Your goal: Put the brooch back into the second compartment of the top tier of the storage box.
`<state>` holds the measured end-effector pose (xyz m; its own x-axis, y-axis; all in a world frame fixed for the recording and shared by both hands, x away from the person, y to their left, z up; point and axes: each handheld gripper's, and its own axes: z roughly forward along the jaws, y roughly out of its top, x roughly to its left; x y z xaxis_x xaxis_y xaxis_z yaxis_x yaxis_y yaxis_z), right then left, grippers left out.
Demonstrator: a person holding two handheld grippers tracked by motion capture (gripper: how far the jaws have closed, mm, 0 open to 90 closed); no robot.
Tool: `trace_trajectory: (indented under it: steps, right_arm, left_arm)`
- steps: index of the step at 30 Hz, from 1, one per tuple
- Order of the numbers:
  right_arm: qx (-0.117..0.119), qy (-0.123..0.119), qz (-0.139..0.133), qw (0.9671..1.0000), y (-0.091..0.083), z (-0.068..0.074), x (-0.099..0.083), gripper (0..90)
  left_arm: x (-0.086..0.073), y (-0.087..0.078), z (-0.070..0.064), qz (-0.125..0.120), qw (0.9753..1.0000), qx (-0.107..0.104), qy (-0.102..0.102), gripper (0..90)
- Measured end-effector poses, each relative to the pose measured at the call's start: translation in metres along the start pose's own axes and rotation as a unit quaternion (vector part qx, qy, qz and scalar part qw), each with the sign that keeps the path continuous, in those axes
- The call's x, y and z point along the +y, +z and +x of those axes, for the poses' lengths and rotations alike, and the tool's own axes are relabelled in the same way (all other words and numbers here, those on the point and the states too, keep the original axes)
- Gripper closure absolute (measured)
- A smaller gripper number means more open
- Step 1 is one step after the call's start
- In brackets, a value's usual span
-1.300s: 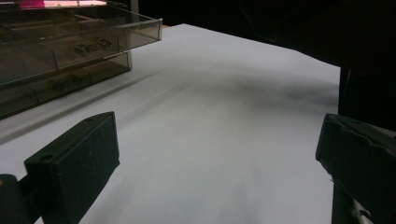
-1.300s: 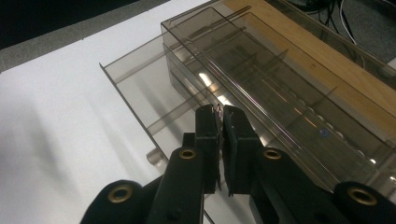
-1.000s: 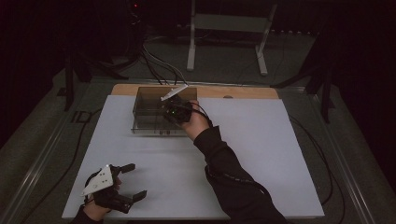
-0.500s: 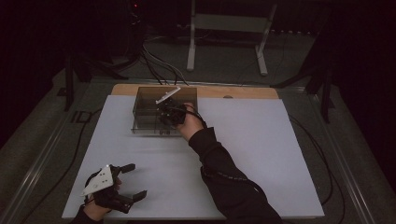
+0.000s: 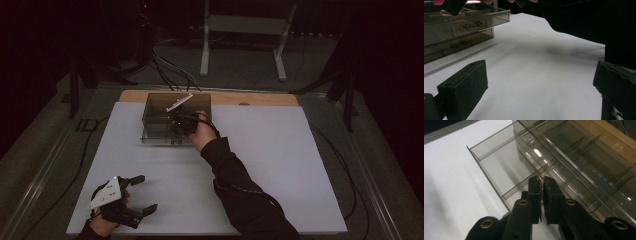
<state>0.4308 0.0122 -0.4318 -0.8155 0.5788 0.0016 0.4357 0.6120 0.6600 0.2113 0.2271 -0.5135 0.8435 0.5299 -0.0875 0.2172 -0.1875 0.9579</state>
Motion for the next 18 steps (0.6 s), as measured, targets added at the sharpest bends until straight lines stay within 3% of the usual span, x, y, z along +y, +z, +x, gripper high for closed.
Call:
trace_trajectory:
  steps: [13,14,18]
  right_arm:
    - [0.001,-0.007,-0.027,0.9996,-0.017,0.003,0.0,44.6]
    - [-0.001,-0.008,-0.029,0.9995,-0.02,0.004,0.0,35.0]
    - [0.004,0.001,-0.036,0.9993,-0.028,0.004,-0.001,19.5]
  left_arm:
    - [0.0,0.0,0.0,0.003,1.0,0.0,0.0,0.6]
    - [0.0,0.0,0.0,0.003,1.0,0.0,0.001,0.6]
    - [0.0,0.001,0.0,0.004,1.0,0.0,0.001,0.6]
